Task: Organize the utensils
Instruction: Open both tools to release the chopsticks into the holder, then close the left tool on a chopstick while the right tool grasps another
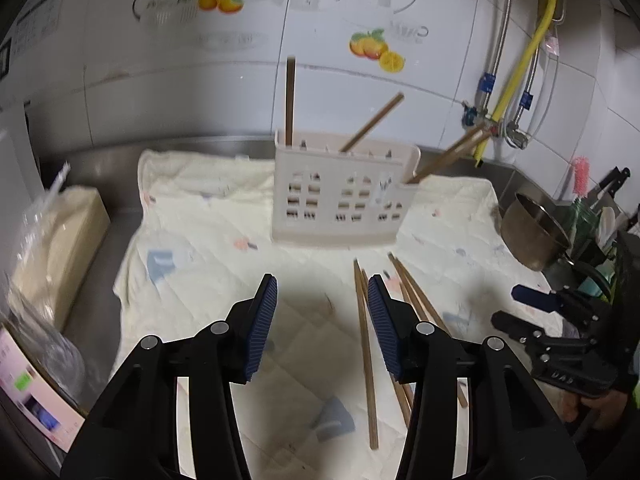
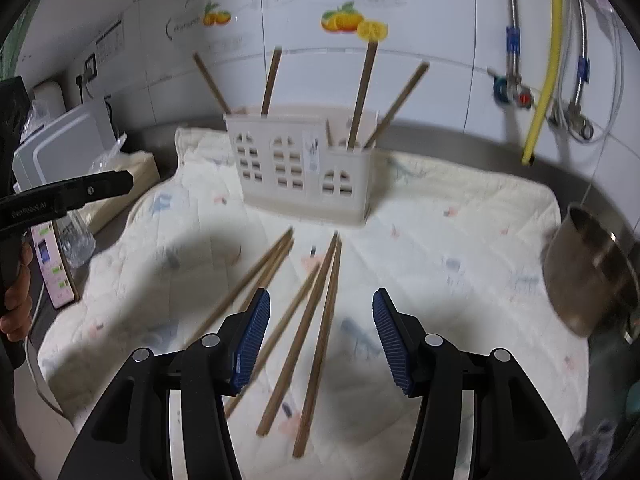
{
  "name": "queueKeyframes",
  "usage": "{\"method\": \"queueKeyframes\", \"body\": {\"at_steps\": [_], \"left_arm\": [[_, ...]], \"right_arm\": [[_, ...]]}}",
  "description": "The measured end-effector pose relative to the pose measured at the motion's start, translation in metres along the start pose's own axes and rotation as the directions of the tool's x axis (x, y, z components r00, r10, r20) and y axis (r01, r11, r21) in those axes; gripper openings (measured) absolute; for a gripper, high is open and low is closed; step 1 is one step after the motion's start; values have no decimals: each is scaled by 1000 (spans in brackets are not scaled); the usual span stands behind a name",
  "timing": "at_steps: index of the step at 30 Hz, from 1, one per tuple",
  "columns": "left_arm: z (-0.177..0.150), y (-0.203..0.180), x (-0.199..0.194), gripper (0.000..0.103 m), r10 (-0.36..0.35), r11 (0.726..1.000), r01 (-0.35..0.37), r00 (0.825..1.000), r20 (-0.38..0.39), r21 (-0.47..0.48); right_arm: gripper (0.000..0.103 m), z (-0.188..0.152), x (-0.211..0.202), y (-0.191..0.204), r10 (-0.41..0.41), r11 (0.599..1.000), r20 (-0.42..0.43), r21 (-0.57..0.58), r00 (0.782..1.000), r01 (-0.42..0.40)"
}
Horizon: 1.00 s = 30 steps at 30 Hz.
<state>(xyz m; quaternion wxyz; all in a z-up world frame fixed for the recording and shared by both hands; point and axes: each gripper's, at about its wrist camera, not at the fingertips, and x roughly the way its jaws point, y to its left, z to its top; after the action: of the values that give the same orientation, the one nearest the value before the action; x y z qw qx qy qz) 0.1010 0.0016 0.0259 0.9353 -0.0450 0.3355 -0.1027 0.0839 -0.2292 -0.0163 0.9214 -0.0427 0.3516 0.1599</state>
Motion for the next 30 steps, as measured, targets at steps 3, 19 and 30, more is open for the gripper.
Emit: {"method": "queueKeyframes", "body": {"at_steps": [3,19,30], "left_arm": [[-12,-1,4,48,-3,1000,3,1000,-20,-6],[-60,-9,26,48,-13,1000,12,992,-122,-4],[-79,-9,35,39,-47,999,46,984,-170,-9]], "right_arm": [[52,-15,4,3,-5,1000,-21,5,1000,5],[32,-53,26,-3,15,995,-109,98,994,-4],[19,-63,38,-4,16,993,-145,121,989,1]]}}
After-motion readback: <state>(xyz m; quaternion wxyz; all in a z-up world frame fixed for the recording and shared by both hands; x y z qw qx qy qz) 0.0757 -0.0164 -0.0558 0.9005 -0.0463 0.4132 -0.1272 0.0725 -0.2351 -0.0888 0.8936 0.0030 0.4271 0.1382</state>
